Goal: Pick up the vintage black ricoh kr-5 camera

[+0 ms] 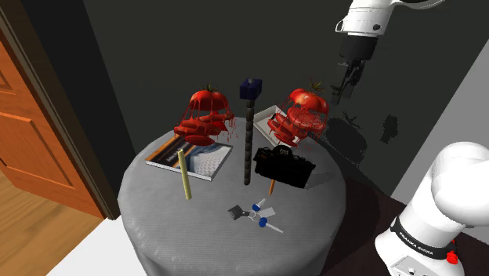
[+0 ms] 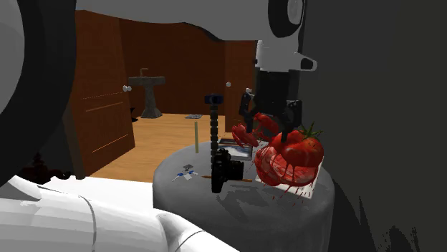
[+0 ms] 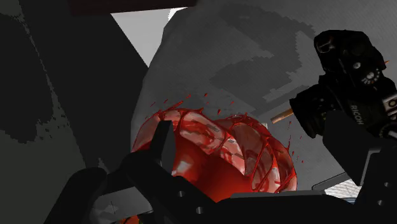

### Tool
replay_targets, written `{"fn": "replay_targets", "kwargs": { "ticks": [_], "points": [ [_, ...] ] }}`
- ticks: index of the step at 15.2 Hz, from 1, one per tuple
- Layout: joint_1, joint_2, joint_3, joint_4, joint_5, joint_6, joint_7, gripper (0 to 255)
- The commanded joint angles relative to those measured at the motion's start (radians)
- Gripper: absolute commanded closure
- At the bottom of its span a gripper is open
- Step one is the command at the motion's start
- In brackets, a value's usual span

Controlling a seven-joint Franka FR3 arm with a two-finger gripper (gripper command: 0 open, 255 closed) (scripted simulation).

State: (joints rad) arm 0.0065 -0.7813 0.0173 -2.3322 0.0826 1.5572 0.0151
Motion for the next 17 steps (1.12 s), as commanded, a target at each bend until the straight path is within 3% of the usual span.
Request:
{"fn": "replay_targets", "kwargs": {
  "ticks": [1, 17],
  "points": [
    [0.000, 0.000, 0.000, 0.000, 0.000, 0.000, 0.000, 0],
    [0.186, 0.123, 0.277, -0.216, 0.111, 0.389, 0.036, 0]
  ]
}}
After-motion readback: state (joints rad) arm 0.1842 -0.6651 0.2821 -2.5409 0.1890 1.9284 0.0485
